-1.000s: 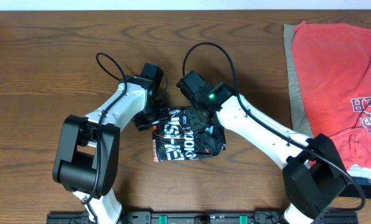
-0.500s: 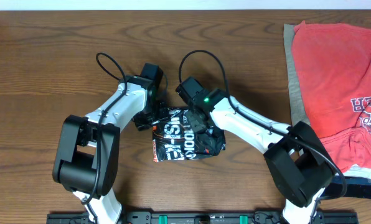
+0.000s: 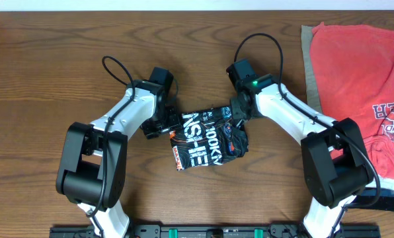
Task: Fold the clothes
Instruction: 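Tuck and flatten the bundle's right edge with the right gripper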
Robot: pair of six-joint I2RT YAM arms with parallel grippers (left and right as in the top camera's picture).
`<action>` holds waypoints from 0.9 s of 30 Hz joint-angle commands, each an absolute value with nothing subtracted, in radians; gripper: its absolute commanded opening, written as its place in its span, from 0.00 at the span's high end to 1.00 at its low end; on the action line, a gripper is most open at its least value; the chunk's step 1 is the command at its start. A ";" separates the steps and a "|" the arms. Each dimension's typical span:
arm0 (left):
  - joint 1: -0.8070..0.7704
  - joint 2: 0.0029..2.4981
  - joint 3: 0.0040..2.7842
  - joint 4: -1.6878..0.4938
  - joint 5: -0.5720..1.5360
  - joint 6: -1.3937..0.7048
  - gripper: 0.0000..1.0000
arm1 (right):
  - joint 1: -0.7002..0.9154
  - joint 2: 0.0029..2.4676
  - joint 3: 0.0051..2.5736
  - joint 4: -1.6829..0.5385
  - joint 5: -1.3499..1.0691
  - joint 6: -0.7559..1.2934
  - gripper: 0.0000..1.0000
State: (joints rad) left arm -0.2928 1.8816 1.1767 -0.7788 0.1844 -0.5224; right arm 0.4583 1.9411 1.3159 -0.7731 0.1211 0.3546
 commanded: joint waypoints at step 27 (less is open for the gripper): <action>-0.293 1.895 1.168 -0.777 0.181 -0.516 0.39 | 0.529 1.744 1.101 -0.921 -0.078 0.329 0.43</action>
State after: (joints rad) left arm -0.2928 1.8816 1.1767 -0.7773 0.1844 -0.5224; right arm 0.5278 1.7302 1.1492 -0.9283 -0.1242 0.2962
